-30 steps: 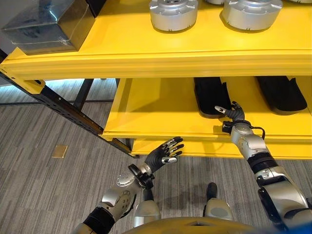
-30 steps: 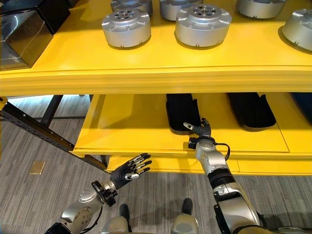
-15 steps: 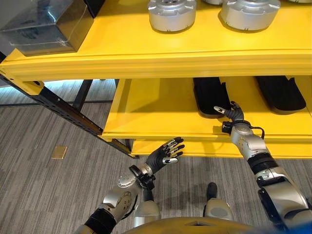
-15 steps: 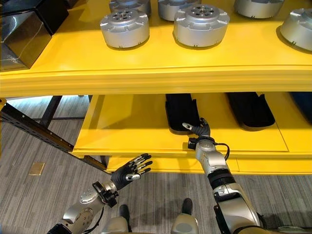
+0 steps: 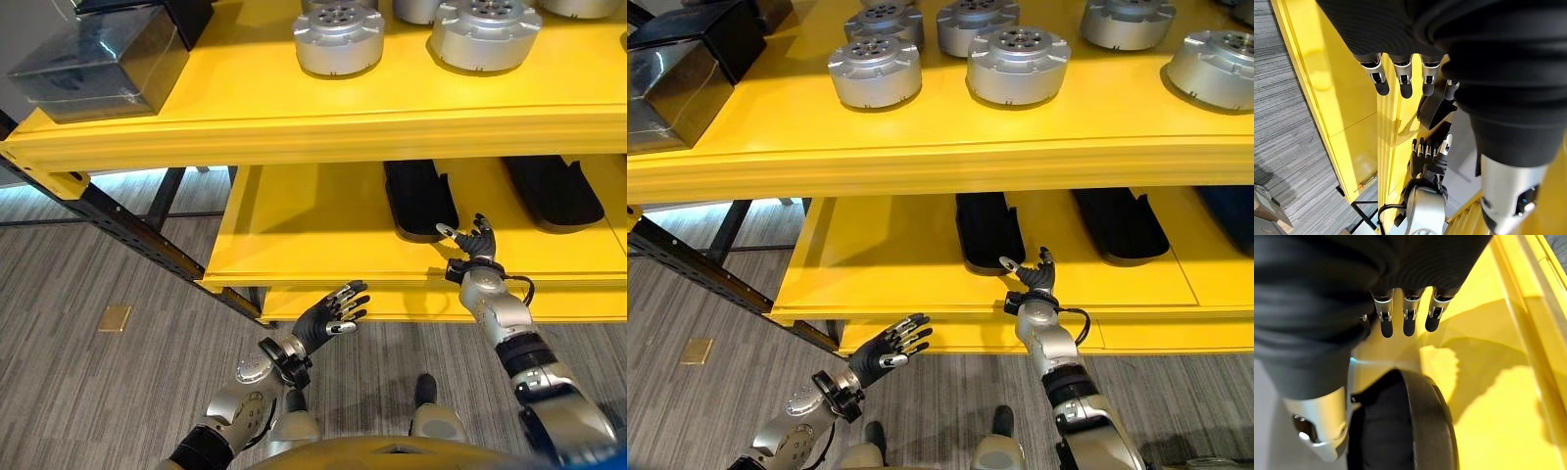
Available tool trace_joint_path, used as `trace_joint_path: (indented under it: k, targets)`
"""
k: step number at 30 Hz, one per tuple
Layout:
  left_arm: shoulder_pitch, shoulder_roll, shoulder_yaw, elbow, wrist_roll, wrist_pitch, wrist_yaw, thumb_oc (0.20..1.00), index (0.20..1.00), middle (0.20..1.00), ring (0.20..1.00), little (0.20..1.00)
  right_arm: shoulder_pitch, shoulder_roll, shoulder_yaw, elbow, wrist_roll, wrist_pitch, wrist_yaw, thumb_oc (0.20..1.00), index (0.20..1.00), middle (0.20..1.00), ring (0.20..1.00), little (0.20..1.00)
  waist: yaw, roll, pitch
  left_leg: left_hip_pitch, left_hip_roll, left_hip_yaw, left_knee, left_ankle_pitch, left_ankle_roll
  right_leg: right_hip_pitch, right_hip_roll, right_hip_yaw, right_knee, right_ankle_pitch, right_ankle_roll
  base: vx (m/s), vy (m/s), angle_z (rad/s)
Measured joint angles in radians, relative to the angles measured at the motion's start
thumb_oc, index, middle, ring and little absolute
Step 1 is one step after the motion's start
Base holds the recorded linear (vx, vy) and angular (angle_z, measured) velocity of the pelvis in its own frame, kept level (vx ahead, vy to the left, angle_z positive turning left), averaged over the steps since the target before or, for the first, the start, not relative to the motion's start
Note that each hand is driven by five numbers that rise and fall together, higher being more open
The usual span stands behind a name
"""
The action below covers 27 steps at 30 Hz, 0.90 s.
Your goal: Move parts from the plastic box to the shelf.
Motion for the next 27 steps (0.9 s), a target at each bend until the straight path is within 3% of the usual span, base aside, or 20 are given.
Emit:
trace_joint_path:
  k: [7, 11, 15, 17, 18, 22, 23, 27]
  targets:
    - [0.025, -0.037, 0.015, 0.0, 0.019, -0.043, 0.005, 1.0, 1.0, 1.0, 1.0, 1.0, 0.186, 0.005, 0.003, -0.111, -0.052, -0.074, -0.021, 1.0, 1.0, 1.0, 1.0, 1.0, -0.044, 0.01, -0.008, 0.016, -0.006, 0.027, -0.023, 0.0, 0.0, -0.009, 0.0, 0.026, -0.014, 0.008, 0.006, -0.05, 0.048, -0.11]
    - [0.033, -0.038, 0.043, 0.0, 0.019, -0.051, 0.005, 1.0, 1.0, 1.0, 1.0, 1.0, 0.252, 0.004, 0.003, -0.161, -0.082, -0.098, 0.01, 1.0, 1.0, 1.0, 1.0, 1.0, -0.061, 0.009, -0.008, 0.017, -0.007, 0.034, -0.025, 0.0, 0.001, -0.011, 0.0, 0.03, -0.018, 0.01, 0.006, -0.05, 0.065, -0.06]
    - [0.031, -0.042, 0.081, -0.001, 0.02, -0.065, 0.002, 1.0, 1.0, 1.0, 1.0, 1.0, 0.331, -0.023, 0.003, -0.258, -0.119, -0.122, 0.101, 1.0, 1.0, 1.0, 1.0, 1.0, -0.085, 0.0, -0.013, 0.018, -0.011, 0.058, -0.026, -0.002, 0.003, -0.02, -0.001, 0.048, -0.032, 0.022, 0.008, -0.07, 0.118, -0.13]
    - [0.033, -0.04, 0.095, -0.018, 0.018, -0.067, -0.023, 1.0, 1.0, 1.0, 1.0, 1.0, 0.386, -0.056, 0.003, -0.301, -0.134, -0.131, 0.157, 1.0, 1.0, 1.0, 1.0, 1.0, -0.086, -0.016, -0.017, 0.014, -0.012, 0.073, -0.026, -0.003, 0.004, -0.032, -0.001, 0.057, -0.032, 0.024, 0.009, -0.08, 0.205, -0.18]
    - [0.034, -0.035, 0.098, -0.024, 0.017, -0.061, -0.089, 1.0, 1.0, 1.0, 1.0, 1.0, 0.397, -0.069, -0.001, -0.296, -0.136, -0.131, 0.191, 1.0, 1.0, 1.0, 1.0, 1.0, -0.101, -0.033, -0.024, 0.013, -0.015, 0.086, -0.026, -0.006, 0.005, -0.038, -0.003, 0.076, -0.032, 0.024, 0.011, -0.1, 0.264, -0.24]
    - [0.012, -0.016, 0.064, -0.025, 0.021, -0.044, -0.19, 1.0, 1.0, 1.0, 1.0, 1.0, 0.403, -0.075, -0.002, -0.252, -0.124, -0.135, 0.227, 1.0, 1.0, 1.0, 1.0, 1.0, -0.131, -0.066, -0.041, 0.021, -0.027, 0.106, -0.021, -0.015, 0.002, -0.05, -0.013, 0.092, -0.03, 0.035, 0.015, -0.1, 0.273, -0.17]
    - [-0.024, 0.001, 0.024, -0.024, 0.036, -0.036, -0.202, 1.0, 1.0, 1.0, 1.0, 1.0, 0.378, -0.079, -0.002, -0.209, -0.106, -0.144, 0.238, 1.0, 1.0, 1.0, 1.0, 1.0, -0.118, -0.073, -0.036, 0.002, -0.037, 0.11, 0.008, -0.03, 0.006, -0.063, -0.026, 0.103, -0.015, 0.04, 0.021, -0.15, 0.265, -0.16]
    - [-0.142, 0.014, -0.051, -0.026, 0.038, -0.009, -0.217, 1.0, 1.0, 1.0, 1.0, 1.0, 0.382, -0.064, -0.001, -0.195, -0.088, -0.147, 0.24, 1.0, 1.0, 1.0, 1.0, 1.0, -0.163, -0.11, -0.02, -0.008, -0.106, 0.144, 0.026, -0.05, 0.025, -0.087, -0.098, 0.133, -0.013, 0.049, 0.051, -0.14, 0.272, -0.16]
